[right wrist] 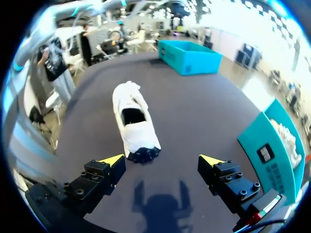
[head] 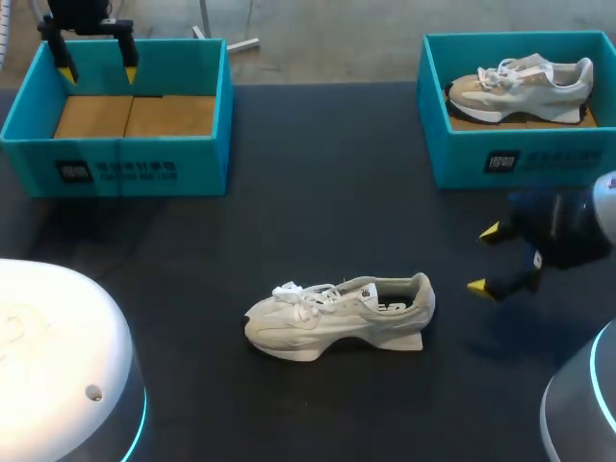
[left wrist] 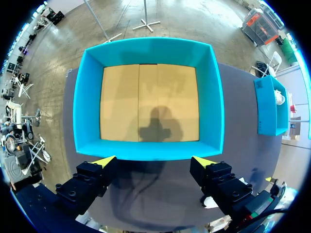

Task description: Take the shoe out of the shoebox, open the shoe tongue, remove and reinsert the insole, then place the shoe into the shoebox

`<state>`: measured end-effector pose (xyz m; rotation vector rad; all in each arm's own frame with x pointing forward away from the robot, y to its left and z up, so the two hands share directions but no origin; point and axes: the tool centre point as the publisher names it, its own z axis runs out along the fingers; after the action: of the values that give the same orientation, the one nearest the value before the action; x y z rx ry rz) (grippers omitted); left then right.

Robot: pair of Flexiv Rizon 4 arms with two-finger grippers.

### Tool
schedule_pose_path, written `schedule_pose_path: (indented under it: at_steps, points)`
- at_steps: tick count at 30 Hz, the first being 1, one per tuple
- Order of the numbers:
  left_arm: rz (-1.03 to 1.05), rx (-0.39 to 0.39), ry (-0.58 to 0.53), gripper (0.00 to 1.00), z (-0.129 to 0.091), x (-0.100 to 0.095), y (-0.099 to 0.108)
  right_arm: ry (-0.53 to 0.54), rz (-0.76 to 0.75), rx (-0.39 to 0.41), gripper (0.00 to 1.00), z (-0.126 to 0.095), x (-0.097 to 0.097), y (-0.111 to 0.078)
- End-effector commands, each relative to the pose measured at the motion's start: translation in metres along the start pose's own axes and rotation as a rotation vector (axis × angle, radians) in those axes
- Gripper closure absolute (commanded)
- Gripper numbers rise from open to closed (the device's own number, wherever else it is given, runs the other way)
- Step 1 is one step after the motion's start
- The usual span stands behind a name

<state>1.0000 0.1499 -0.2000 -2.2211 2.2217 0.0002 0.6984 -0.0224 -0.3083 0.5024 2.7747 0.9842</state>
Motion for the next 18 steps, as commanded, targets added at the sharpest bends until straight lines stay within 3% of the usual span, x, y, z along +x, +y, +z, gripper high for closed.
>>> schedule_pose_path:
  at_steps: [1, 14, 16, 18]
  points:
    - [0.000, 0.000, 0.000, 0.00, 0.000, 0.000, 0.000, 0.078, -0.099, -0.275, 0.00, 0.006, -0.005, -0.008]
    - [0.000, 0.000, 0.000, 0.00, 0.000, 0.000, 0.000, 0.078, -0.099, -0.275, 0.00, 0.006, -0.005, -0.008]
    - [0.000, 0.000, 0.000, 0.00, 0.000, 0.000, 0.000, 0.103, -0.110, -0.349, 0.00, 0.012, -0.009, -0.021]
    - [0.000, 0.000, 0.000, 0.00, 0.000, 0.000, 0.000, 0.116, -0.081, -0.361, 0.00, 0.016, -0.012, -0.035]
